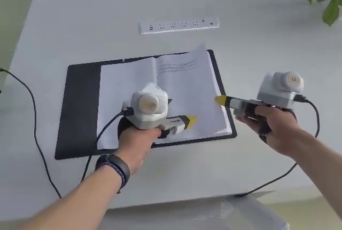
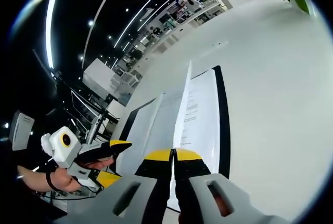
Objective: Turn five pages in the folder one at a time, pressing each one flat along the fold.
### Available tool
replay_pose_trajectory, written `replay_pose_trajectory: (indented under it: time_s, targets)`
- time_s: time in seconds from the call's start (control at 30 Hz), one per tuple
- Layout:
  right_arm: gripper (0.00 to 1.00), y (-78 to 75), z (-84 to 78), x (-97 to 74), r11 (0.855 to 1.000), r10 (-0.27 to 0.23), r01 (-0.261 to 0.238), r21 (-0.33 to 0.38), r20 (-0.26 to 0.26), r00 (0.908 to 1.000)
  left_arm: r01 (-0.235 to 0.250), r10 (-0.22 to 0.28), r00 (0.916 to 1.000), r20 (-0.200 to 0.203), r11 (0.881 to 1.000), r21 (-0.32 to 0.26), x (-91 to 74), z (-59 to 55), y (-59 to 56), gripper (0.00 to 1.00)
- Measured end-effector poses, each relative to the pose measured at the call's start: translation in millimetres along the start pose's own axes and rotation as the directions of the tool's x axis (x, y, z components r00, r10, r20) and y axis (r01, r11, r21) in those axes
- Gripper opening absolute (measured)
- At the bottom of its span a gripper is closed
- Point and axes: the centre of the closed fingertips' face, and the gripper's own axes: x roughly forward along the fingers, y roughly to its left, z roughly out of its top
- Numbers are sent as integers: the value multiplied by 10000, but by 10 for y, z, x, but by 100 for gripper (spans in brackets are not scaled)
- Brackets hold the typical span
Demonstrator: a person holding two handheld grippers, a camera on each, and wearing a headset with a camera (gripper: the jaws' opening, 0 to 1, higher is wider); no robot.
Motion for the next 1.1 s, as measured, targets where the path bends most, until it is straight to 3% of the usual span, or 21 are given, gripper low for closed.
replay_pose_trajectory:
  time_s: [0.33,0.43,0.77,1.1]
  targets:
    - [0,370,71,62,9974,717,-714,-105,266,9971,-417,419,9989,227,9991,-86,-322,-36,222,53]
    - [0,548,129,91,9937,1124,-1122,-60,535,9922,-480,479,9986,213,9988,78,-439,-76,266,53]
    - [0,1012,126,281,9811,1918,-1897,-369,637,9794,-1036,1046,9942,261,9938,-393,-845,-275,525,61]
    - [0,1446,47,512,9631,2677,-2659,-418,439,9625,-1722,1751,9842,274,9814,-852,-1272,-511,770,64]
